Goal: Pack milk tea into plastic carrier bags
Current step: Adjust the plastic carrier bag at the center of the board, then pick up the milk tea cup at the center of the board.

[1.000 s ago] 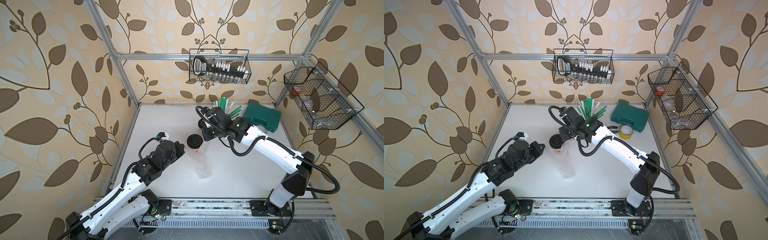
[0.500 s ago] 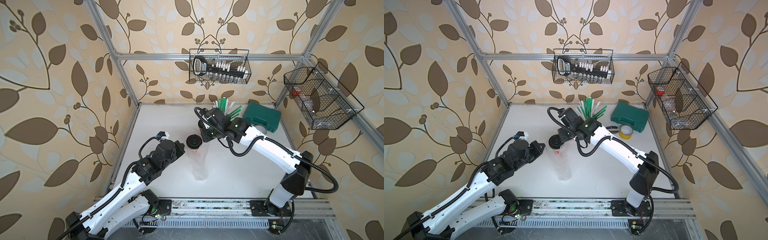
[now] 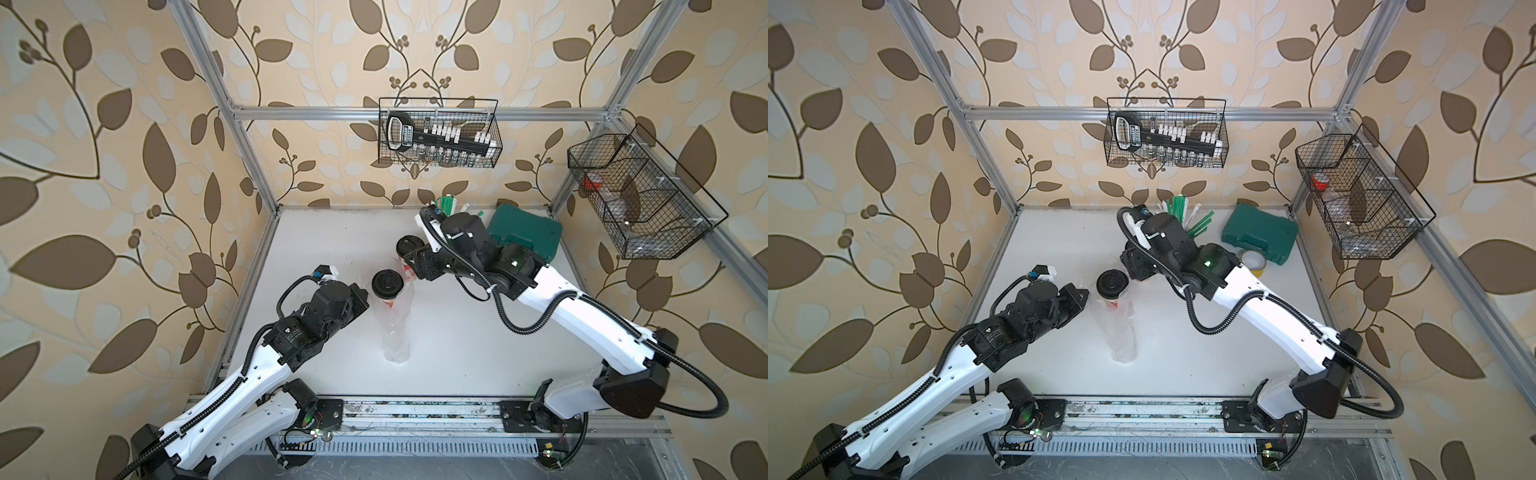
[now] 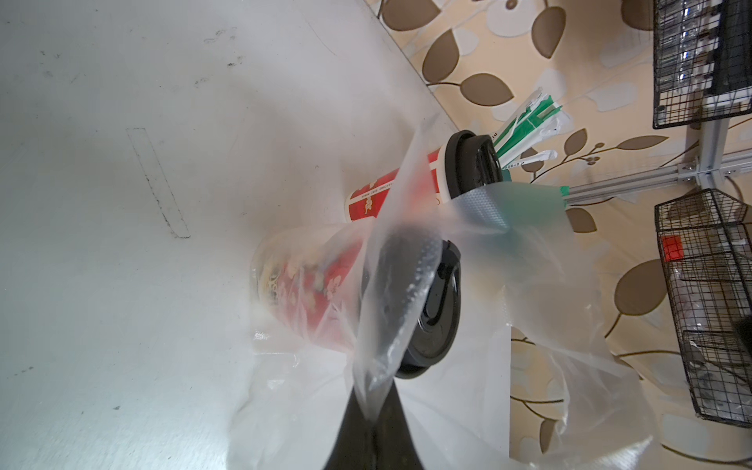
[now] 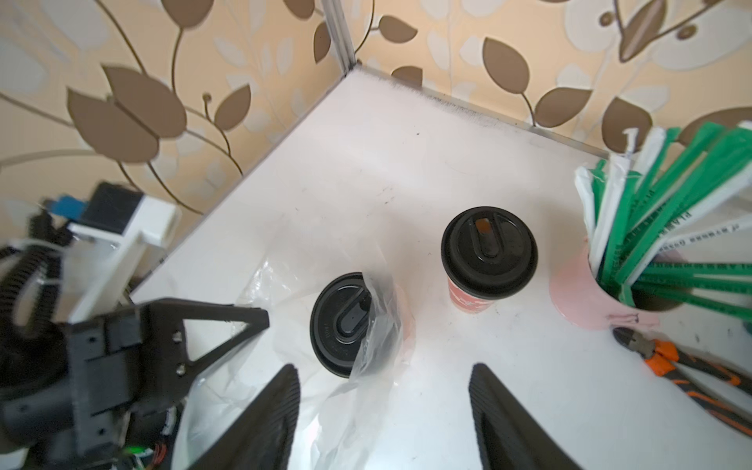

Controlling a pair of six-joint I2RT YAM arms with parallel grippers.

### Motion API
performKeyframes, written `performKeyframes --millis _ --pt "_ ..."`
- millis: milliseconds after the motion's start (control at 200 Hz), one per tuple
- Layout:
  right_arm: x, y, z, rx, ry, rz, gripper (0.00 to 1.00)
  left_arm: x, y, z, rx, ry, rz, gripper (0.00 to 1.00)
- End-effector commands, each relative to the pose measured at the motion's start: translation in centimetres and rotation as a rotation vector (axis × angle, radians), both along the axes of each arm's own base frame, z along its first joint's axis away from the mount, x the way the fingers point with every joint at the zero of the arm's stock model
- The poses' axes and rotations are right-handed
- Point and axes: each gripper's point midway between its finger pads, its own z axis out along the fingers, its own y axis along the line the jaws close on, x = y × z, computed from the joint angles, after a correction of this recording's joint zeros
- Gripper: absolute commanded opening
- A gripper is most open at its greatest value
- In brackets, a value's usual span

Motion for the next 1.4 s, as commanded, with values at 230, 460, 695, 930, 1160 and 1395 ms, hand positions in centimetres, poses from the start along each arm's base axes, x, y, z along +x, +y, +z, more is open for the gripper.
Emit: performKeyframes --millis 230,460,695,930,1160,1395 --pt "4.6 -1.6 -5.6 -0.059 0.007 -0.047 0.98 0.0 1.5 -0.1 0.016 -0.013 0.056 0.0" --pt "7.4 0.4 -9.2 -0.094 0.071 -0.078 0.97 -0.1 1.7 -0.3 0.028 -0.008 0.06 0.0" --pt "9.7 1.2 -10.3 -0.137 0.077 -0.123 0.96 0.0 1.7 -0.3 0.031 -0.009 0.06 0.0" --pt "11.7 1.1 -11.5 -0.2 0.075 -0.181 1.0 0.0 1.6 -0.2 0.028 -0.012 0.06 0.0" --pt "13.1 1.6 -12.4 -0.24 0.083 -0.202 1.0 -0.1 1.7 -0.2 0.031 -0.011 0.059 0.0" --pt "13.6 1.4 -13.6 -0.273 0.099 -0.229 1.0 -0.2 2.1 0.0 0.044 -0.024 0.066 0.0"
